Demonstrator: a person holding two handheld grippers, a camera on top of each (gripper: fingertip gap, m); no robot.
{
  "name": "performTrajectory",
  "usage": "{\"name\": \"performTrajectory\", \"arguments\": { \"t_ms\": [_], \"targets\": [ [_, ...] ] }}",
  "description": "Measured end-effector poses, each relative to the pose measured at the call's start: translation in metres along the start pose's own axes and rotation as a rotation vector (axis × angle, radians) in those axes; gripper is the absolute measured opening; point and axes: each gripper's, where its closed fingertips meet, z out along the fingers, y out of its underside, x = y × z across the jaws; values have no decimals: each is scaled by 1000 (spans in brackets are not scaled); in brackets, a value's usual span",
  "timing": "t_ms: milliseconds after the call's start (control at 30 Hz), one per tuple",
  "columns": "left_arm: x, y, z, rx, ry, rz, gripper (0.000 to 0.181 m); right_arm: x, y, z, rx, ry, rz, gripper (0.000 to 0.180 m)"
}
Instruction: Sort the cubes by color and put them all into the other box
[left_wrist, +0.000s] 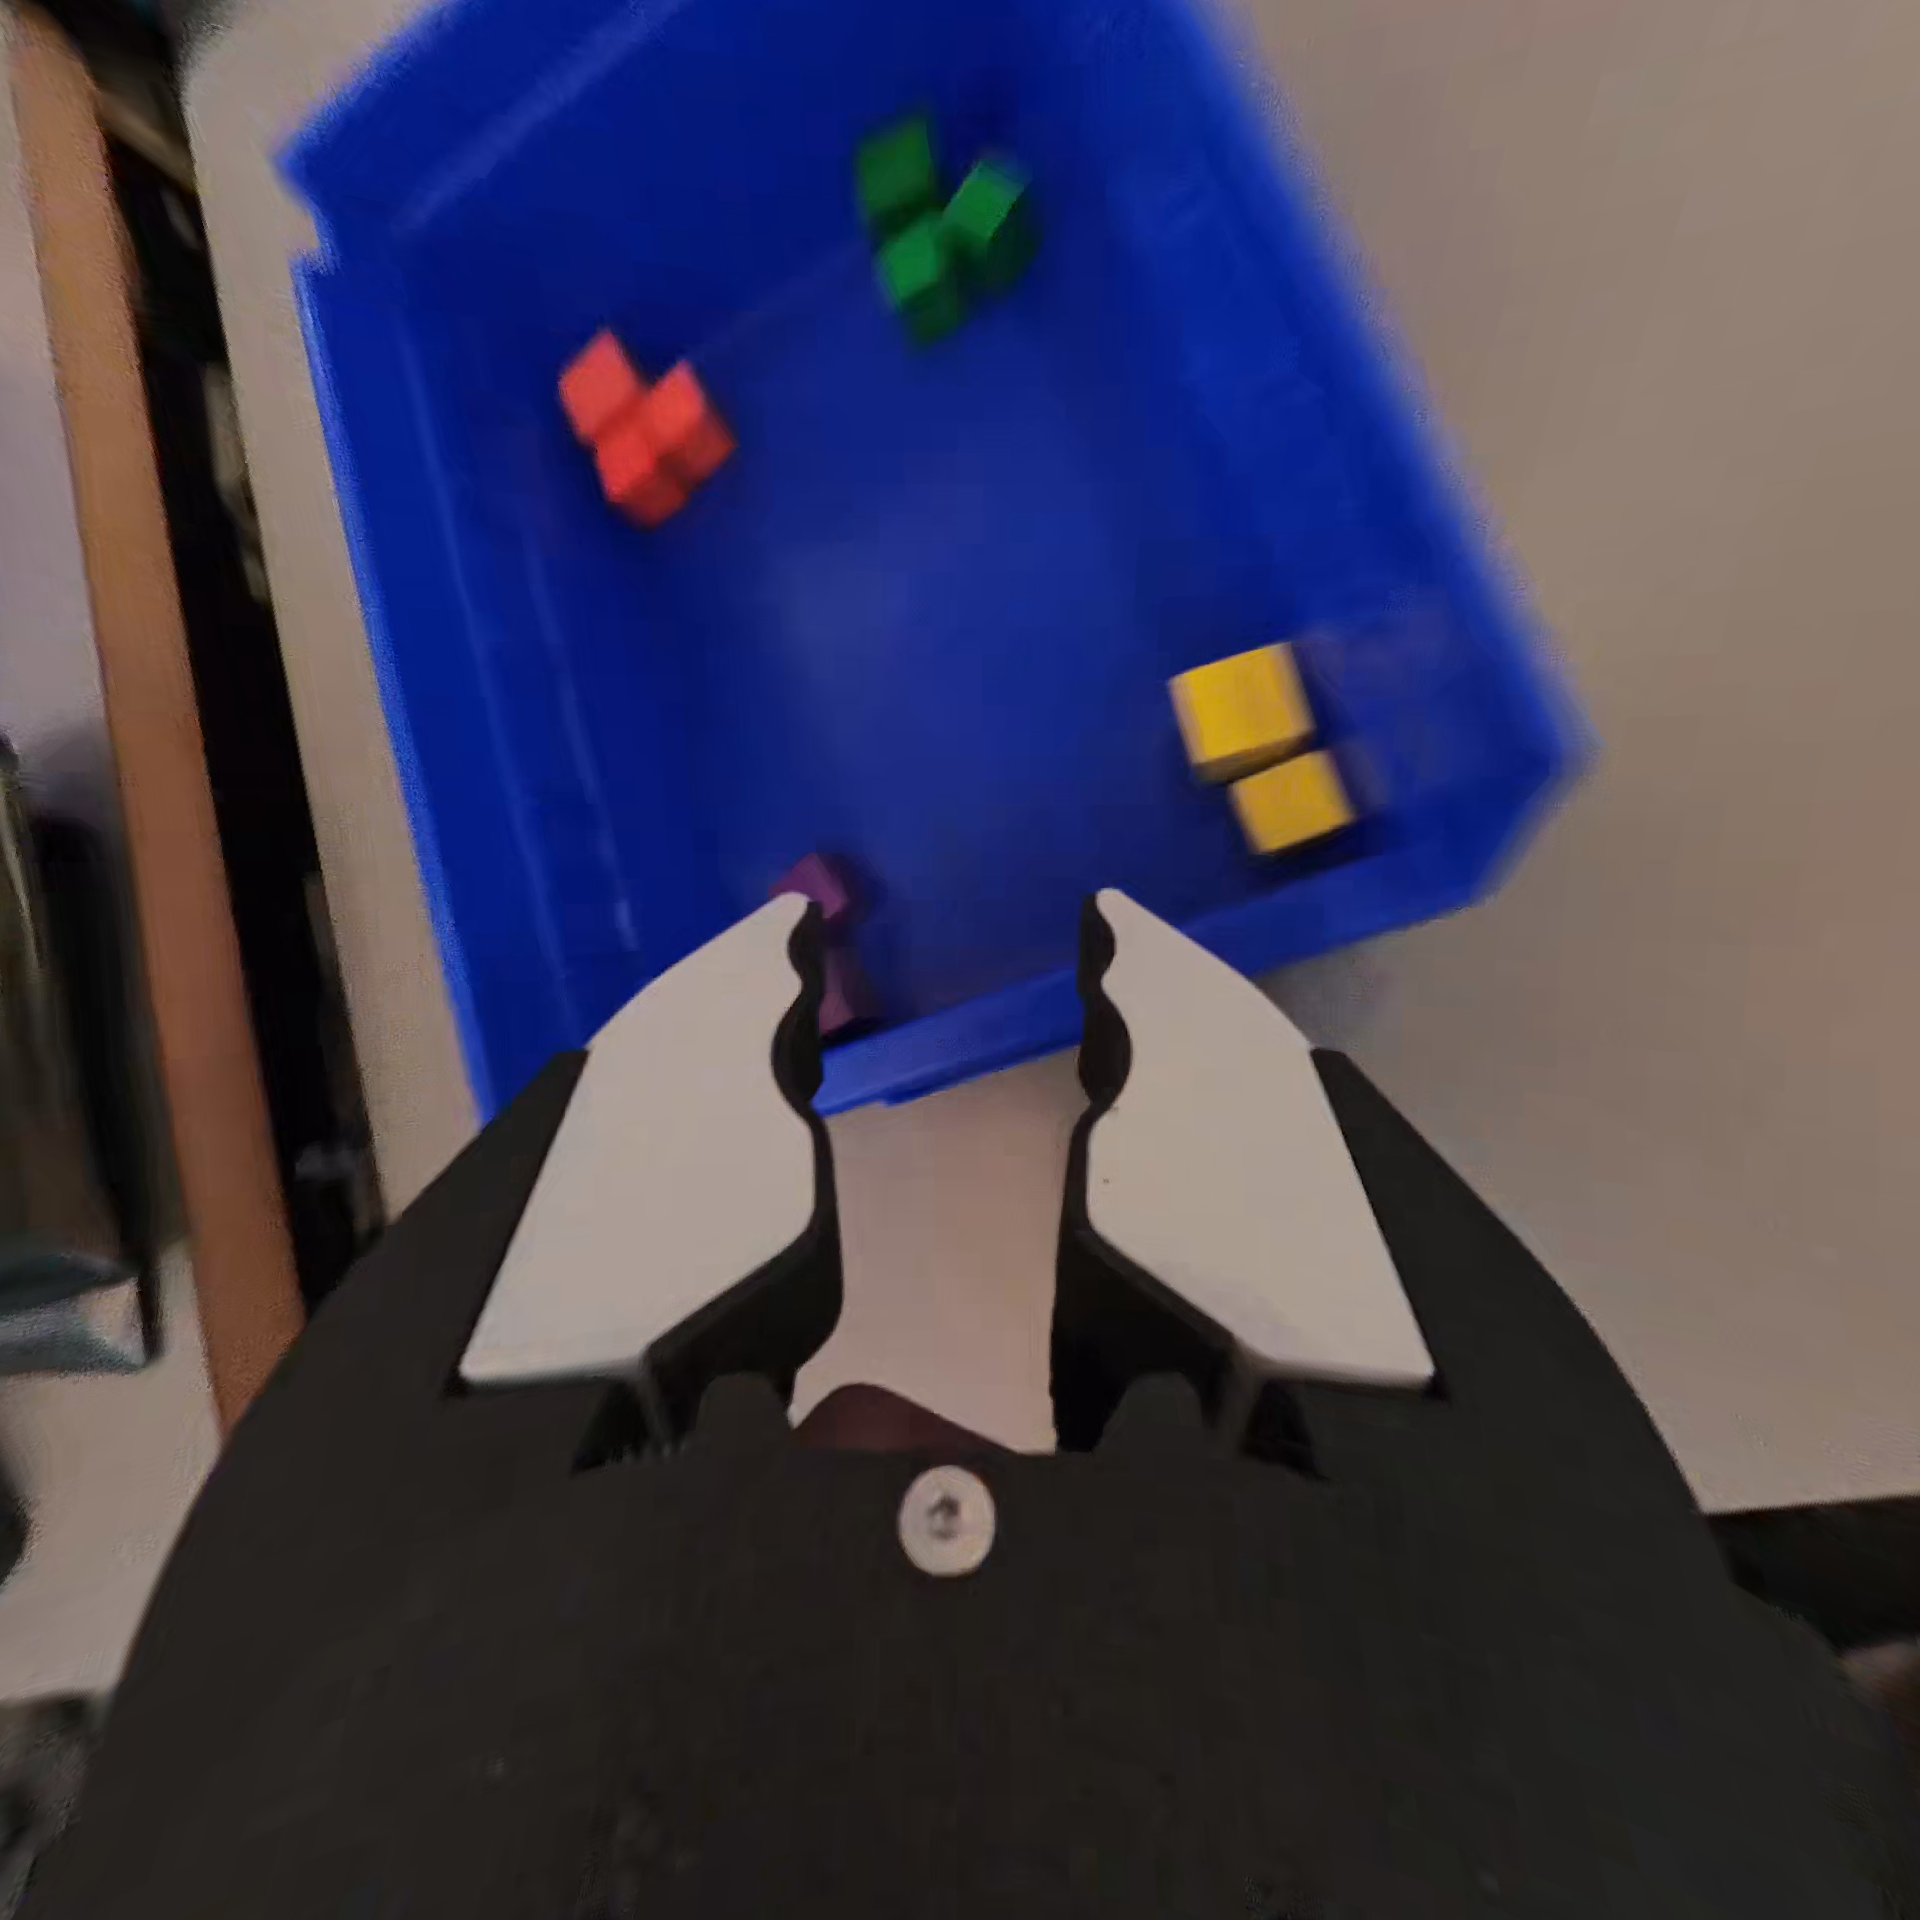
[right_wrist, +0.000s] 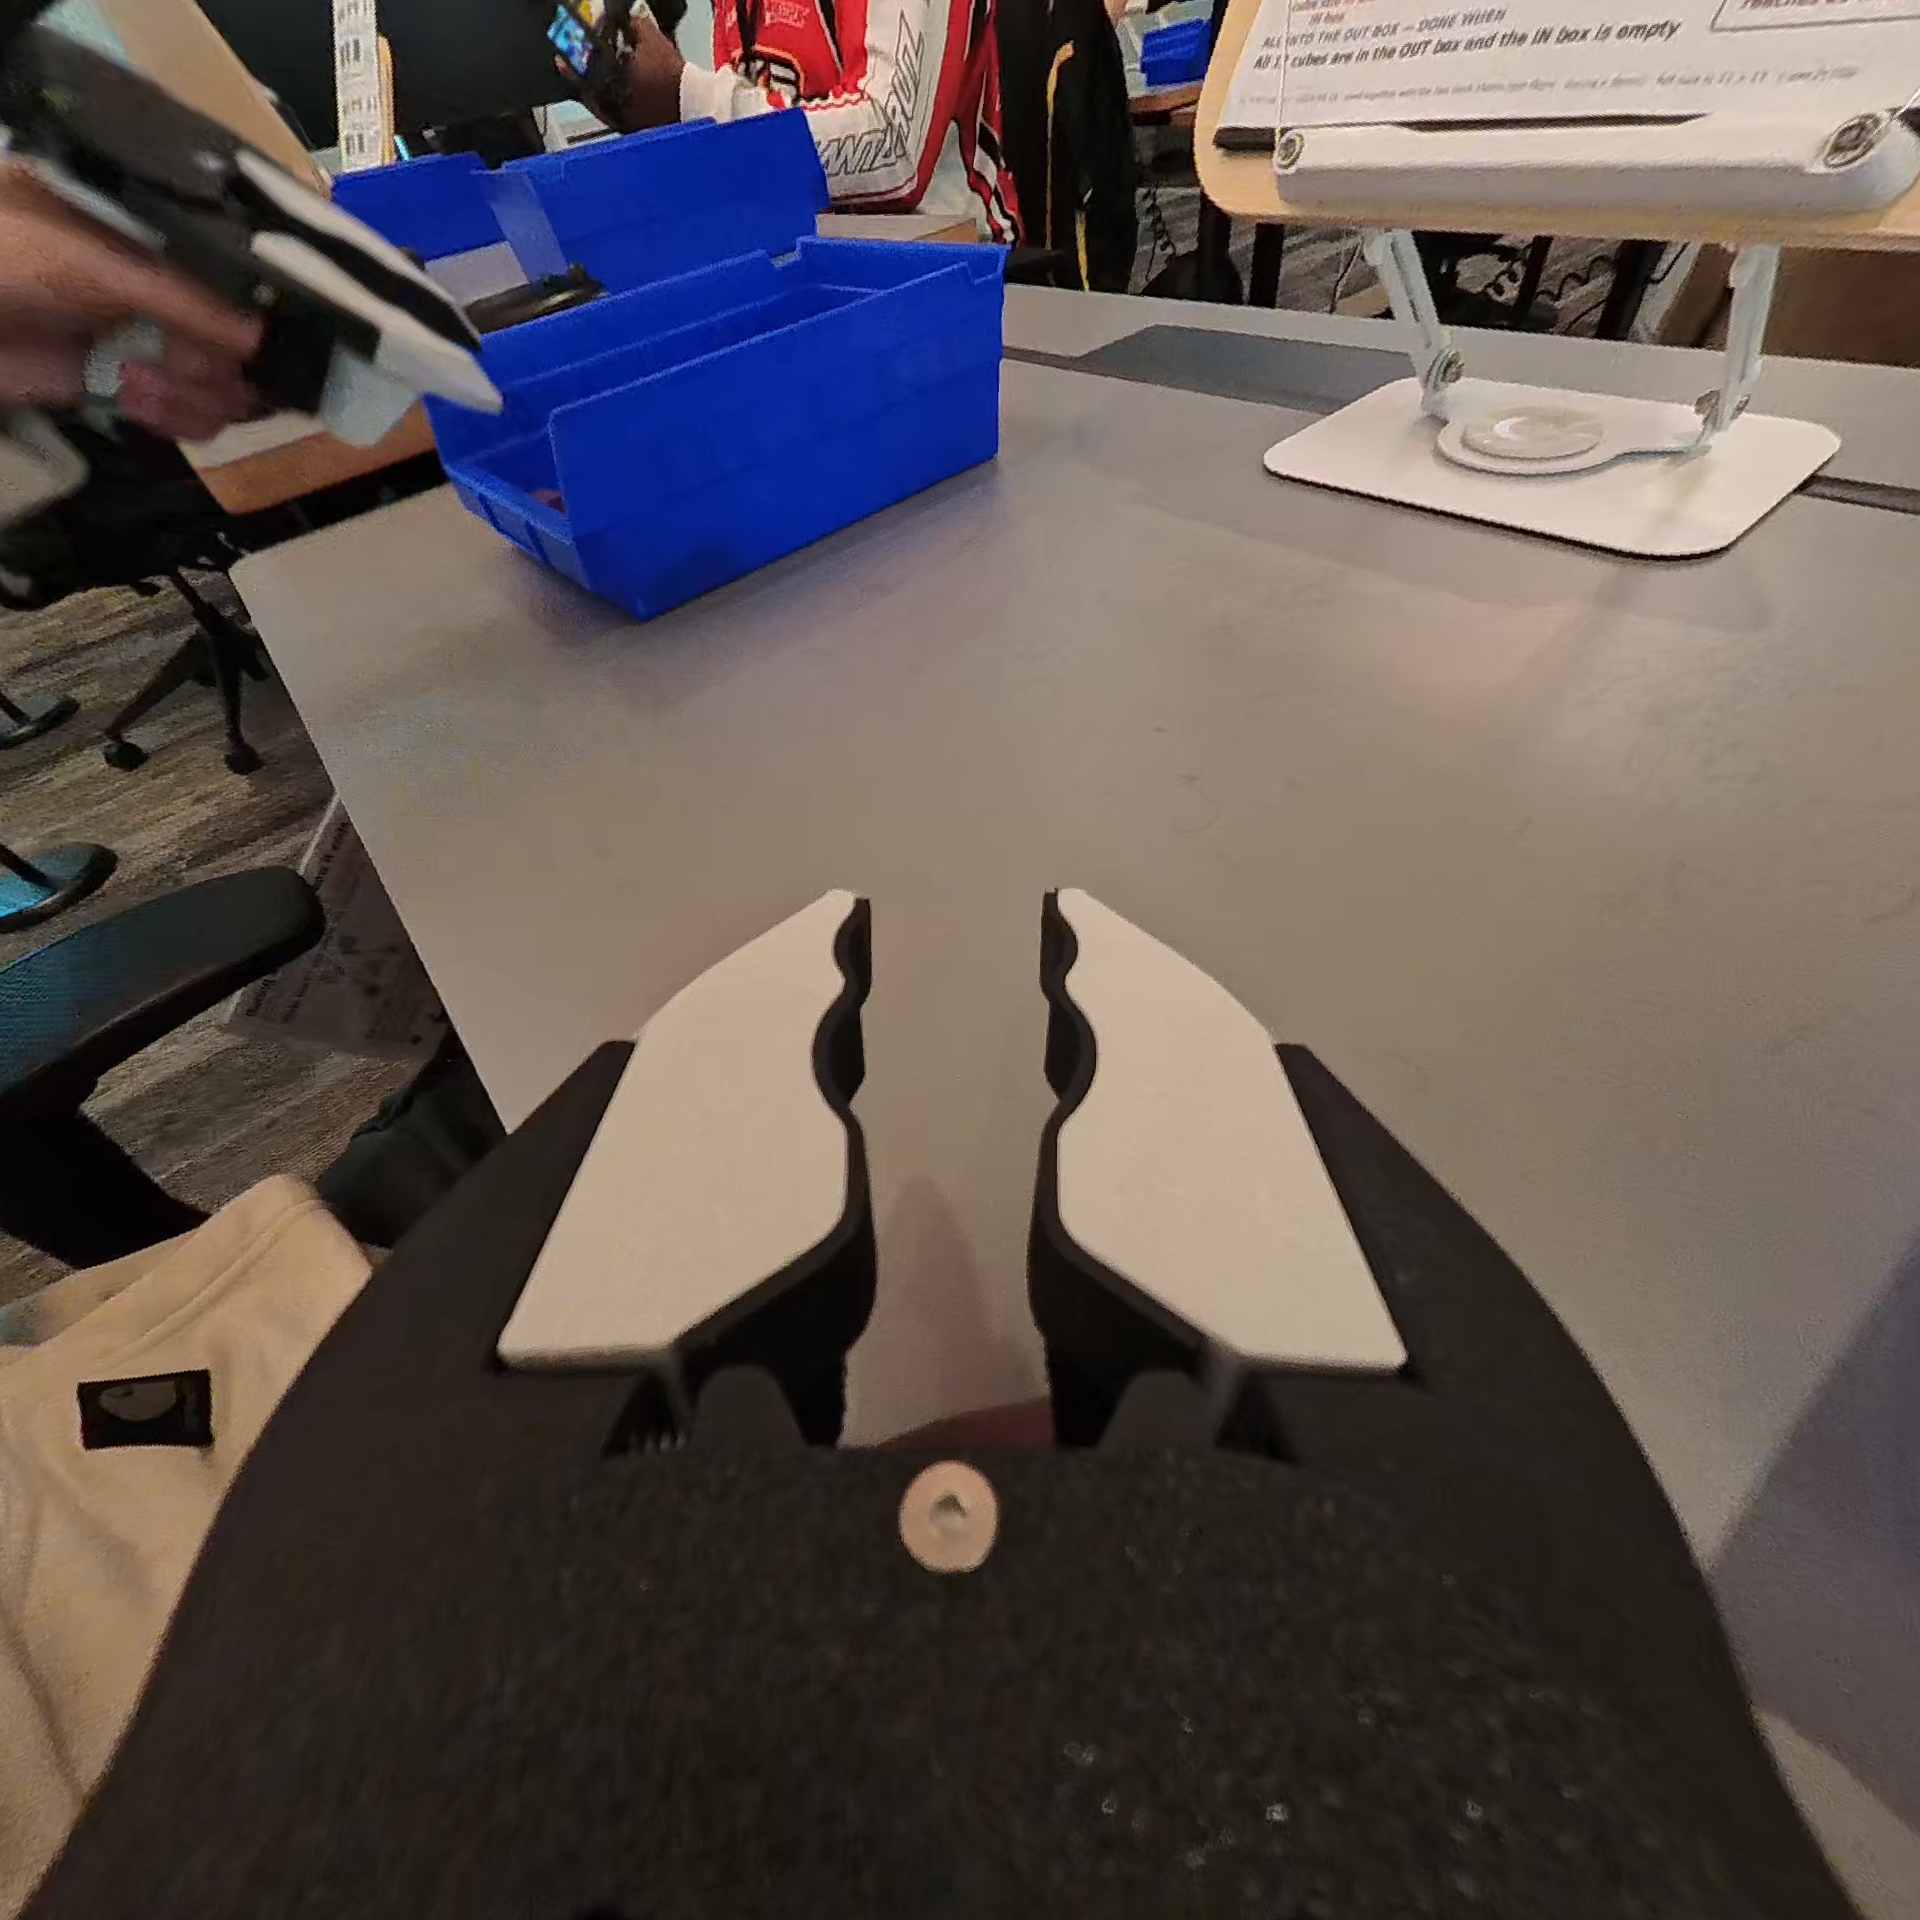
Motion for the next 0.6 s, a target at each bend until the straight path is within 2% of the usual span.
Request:
{"name": "performTrajectory", "arguments": {
  "t_ms": [67, 133, 233, 400, 600],
  "targets": [
    [-29, 9, 25, -153, 35, -74, 49, -1, -1, 1, -6, -15, -4, 31],
    [-38, 15, 49, -255, 122, -181, 48, -4, -3, 2, -4, -31, -11, 31],
    [-52, 26, 72, -369, 121, -263, 53, -8, -7, 1, -4, -36, -45, 30],
    [-57, 38, 89, -470, 102, -286, 53, -8, -5, -3, -16, -15, -103, 29],
    [-58, 55, 95, -592, 38, -269, 50, -8, 7, -3, -54, -62, -54, 29]
  ]
}}
